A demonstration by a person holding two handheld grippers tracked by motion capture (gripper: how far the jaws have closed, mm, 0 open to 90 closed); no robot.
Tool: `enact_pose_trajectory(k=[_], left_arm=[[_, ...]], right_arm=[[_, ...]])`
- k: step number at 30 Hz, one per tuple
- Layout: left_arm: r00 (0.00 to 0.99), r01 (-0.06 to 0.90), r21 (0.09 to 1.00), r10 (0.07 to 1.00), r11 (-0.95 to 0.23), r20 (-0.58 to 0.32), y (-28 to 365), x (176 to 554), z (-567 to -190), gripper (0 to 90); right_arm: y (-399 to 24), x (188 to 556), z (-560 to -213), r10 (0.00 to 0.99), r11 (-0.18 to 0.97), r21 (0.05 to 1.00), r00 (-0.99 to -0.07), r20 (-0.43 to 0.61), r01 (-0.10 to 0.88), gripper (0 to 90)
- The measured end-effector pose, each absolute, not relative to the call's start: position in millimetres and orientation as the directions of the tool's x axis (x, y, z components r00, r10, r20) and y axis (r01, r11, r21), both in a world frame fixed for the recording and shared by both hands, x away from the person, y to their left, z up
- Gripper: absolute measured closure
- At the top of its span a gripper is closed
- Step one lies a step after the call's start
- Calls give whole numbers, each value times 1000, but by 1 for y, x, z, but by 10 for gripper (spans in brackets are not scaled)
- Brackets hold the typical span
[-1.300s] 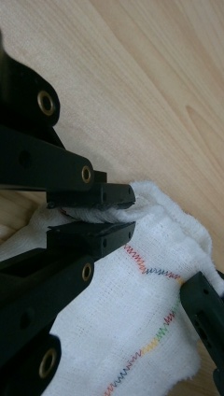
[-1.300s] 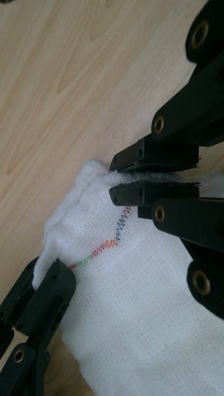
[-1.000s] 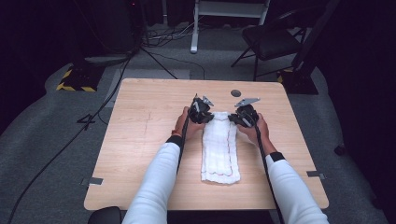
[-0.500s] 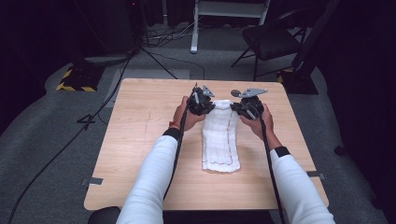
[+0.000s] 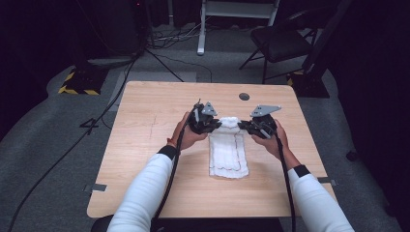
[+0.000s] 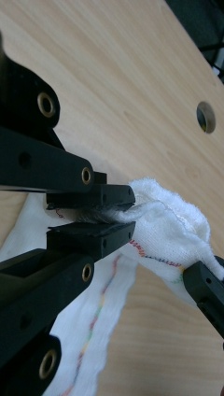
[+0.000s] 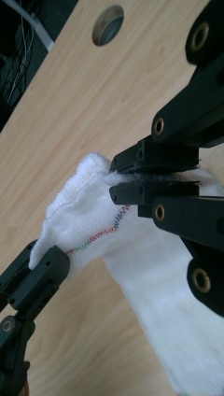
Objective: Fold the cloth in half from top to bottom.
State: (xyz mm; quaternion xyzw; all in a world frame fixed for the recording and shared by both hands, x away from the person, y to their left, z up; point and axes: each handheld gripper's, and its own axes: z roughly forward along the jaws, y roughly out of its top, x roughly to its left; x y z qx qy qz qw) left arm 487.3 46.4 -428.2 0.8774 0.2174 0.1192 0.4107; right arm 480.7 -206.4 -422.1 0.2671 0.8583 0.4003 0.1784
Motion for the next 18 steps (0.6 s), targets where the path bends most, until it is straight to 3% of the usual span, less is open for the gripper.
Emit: enact_pose_trajectory(k=[18], left_arm=[[930,228,757,367,-612,17,53,428,-452,814]], right_arm=[[-215,425,-443,477,581,766,-878,-45,277,848]])
